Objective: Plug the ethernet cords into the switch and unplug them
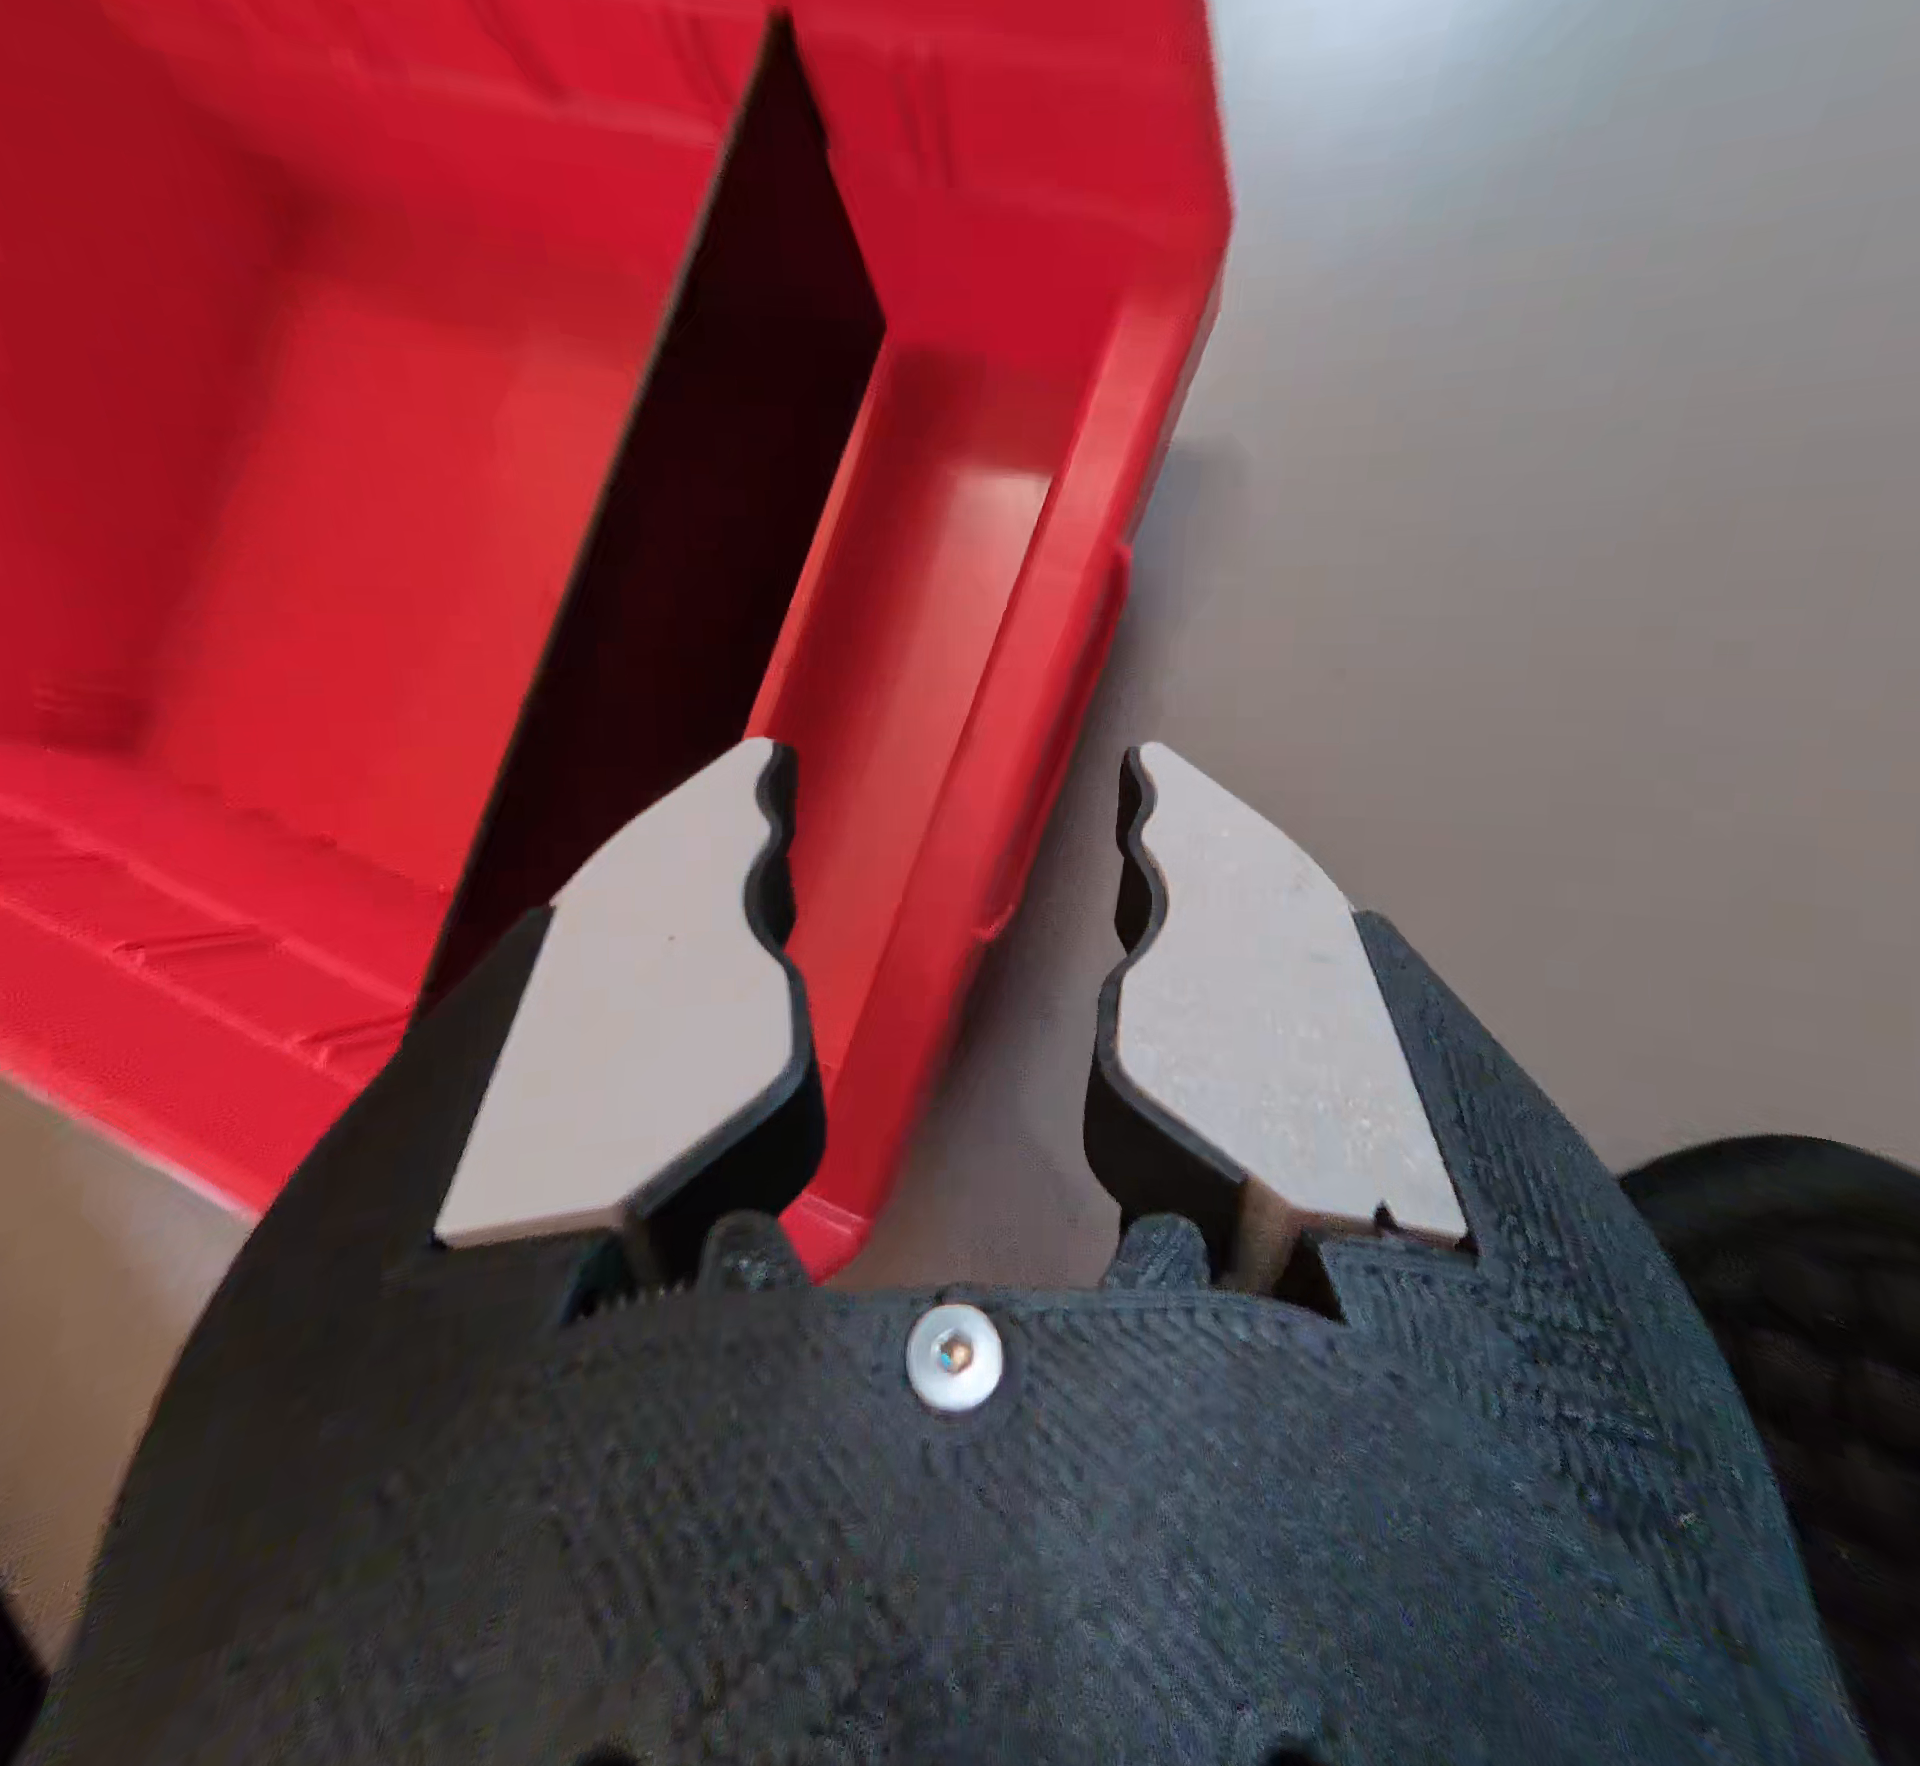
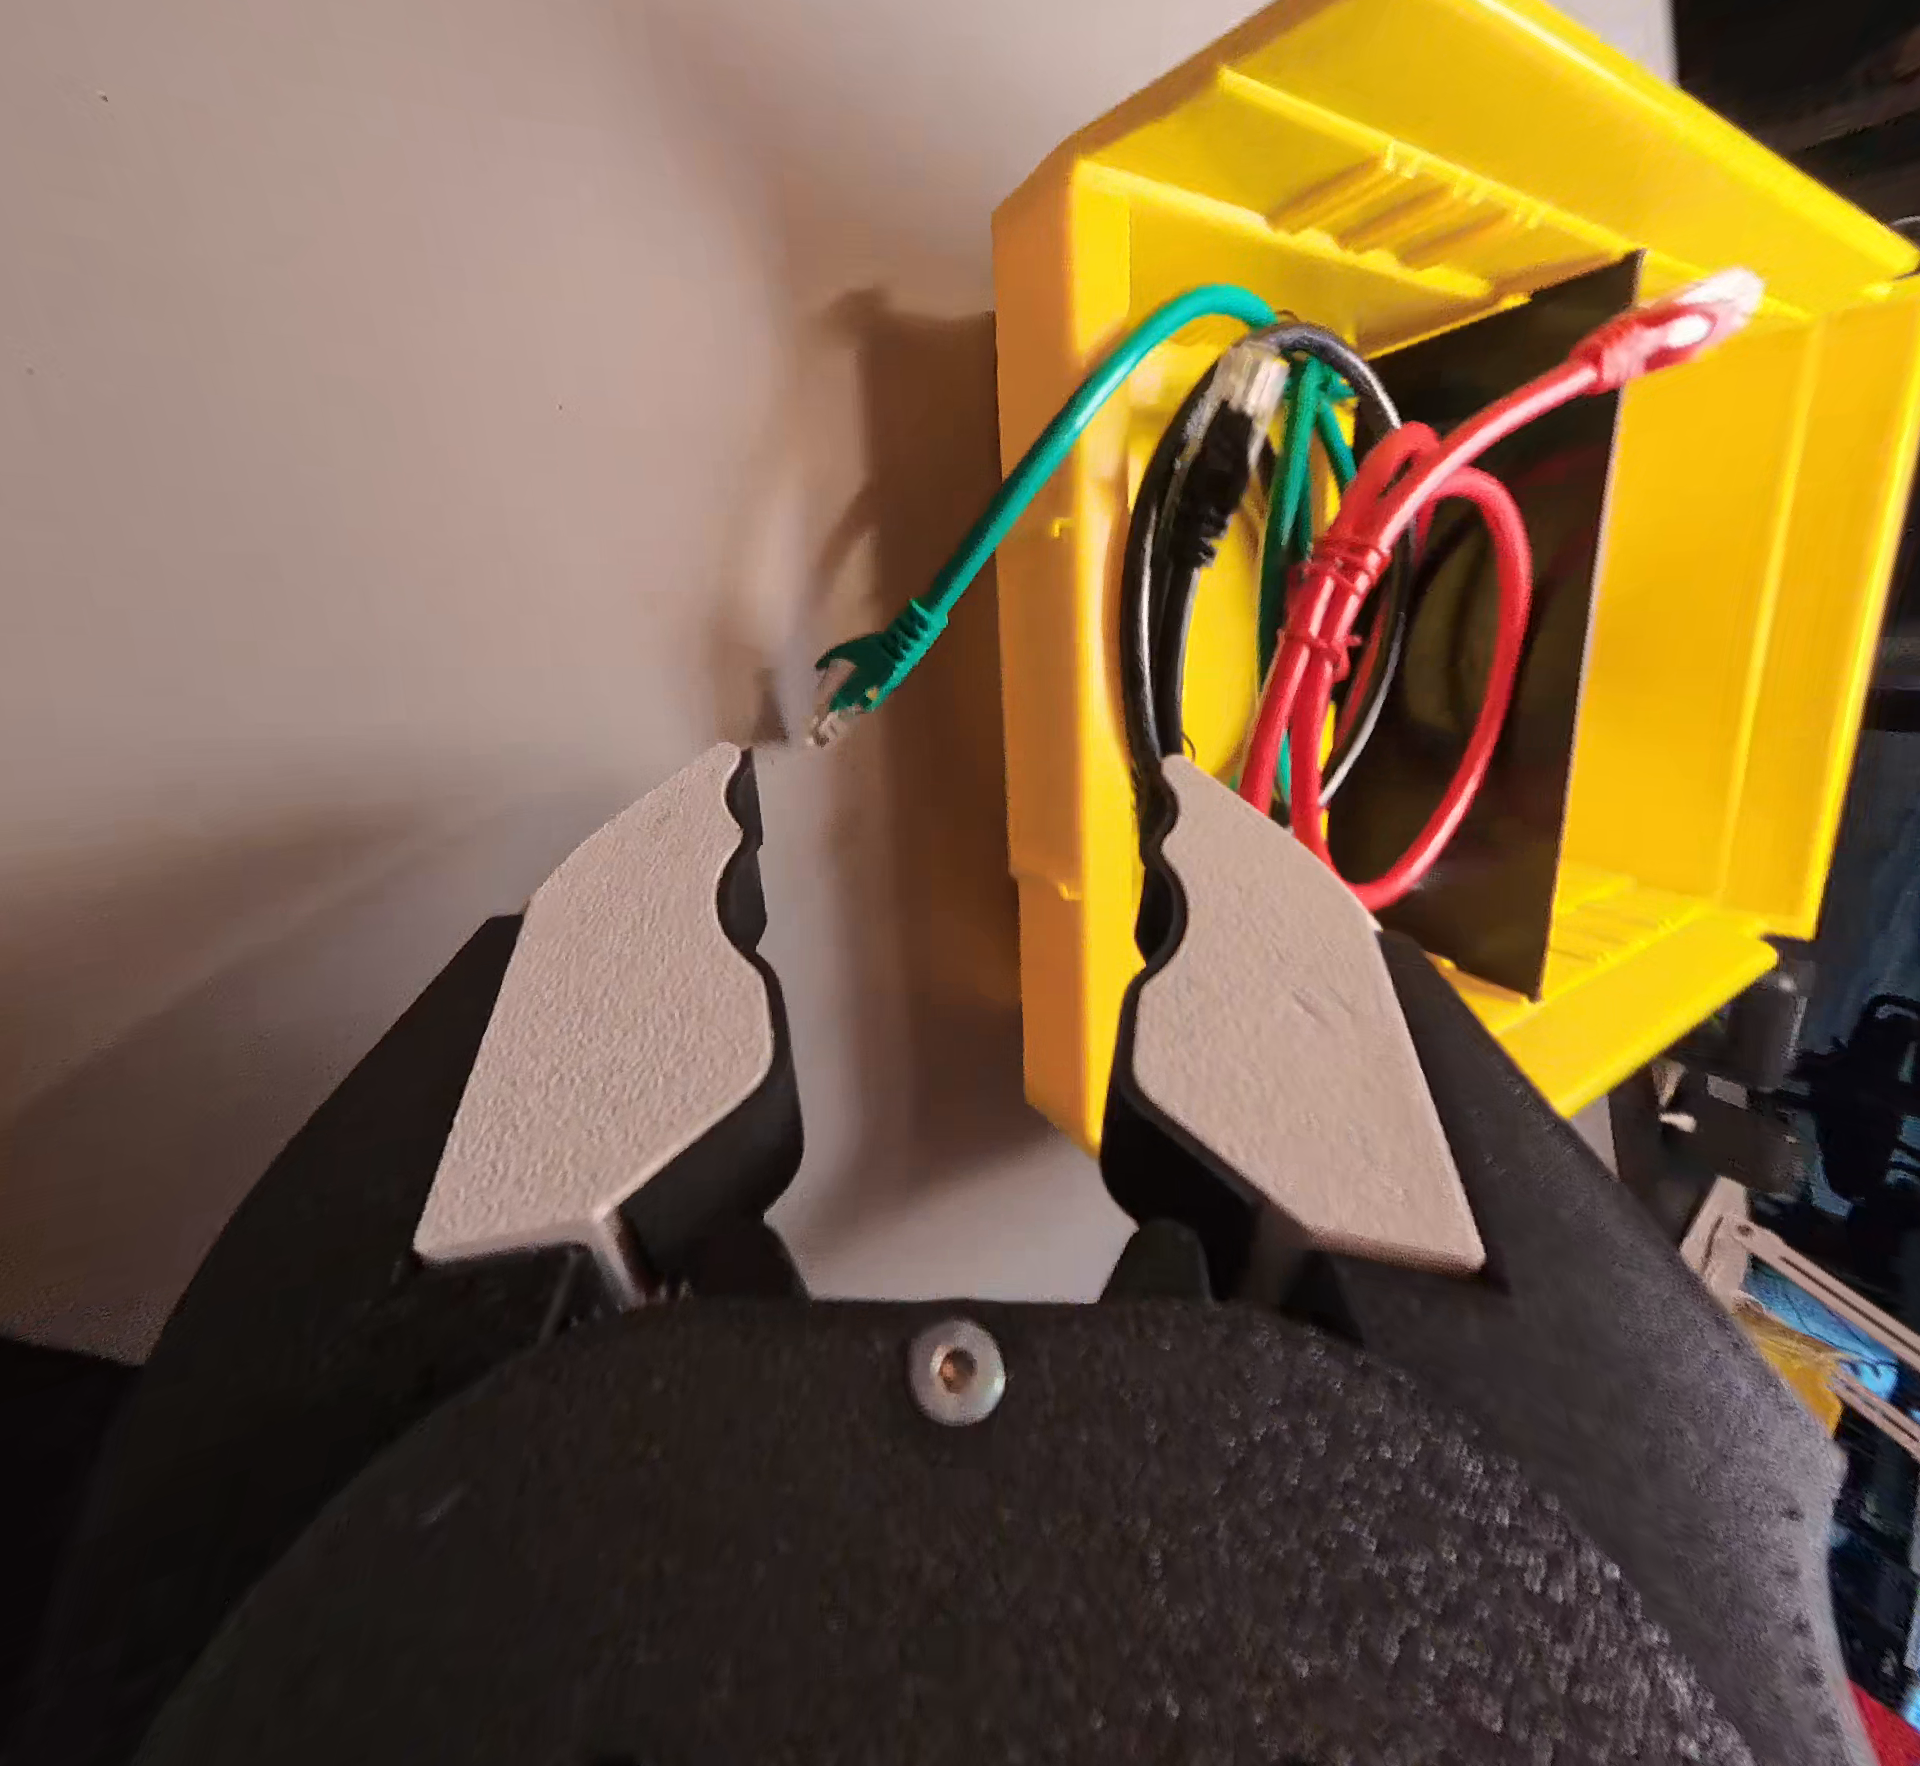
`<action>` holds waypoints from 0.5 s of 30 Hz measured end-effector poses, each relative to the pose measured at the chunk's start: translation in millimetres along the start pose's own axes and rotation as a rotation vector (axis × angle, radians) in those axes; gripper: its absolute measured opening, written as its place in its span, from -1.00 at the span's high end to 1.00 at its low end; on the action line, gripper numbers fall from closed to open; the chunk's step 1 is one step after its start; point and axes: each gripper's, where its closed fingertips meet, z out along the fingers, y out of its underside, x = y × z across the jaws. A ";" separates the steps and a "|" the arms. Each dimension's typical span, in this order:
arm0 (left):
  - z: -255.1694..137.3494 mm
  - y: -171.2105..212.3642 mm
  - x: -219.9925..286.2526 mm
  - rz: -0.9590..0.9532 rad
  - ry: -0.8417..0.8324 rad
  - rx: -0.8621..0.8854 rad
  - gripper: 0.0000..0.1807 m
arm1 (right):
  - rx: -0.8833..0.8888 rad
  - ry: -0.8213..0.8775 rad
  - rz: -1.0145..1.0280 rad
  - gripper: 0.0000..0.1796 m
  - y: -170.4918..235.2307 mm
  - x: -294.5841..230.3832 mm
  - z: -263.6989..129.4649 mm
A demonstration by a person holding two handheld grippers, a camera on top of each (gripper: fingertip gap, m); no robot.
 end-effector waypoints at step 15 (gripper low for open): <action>51.7 4.7 11.6 0.270 -0.074 -0.153 0.65 | -0.121 -0.079 -0.183 0.52 -7.2 18.4 47.7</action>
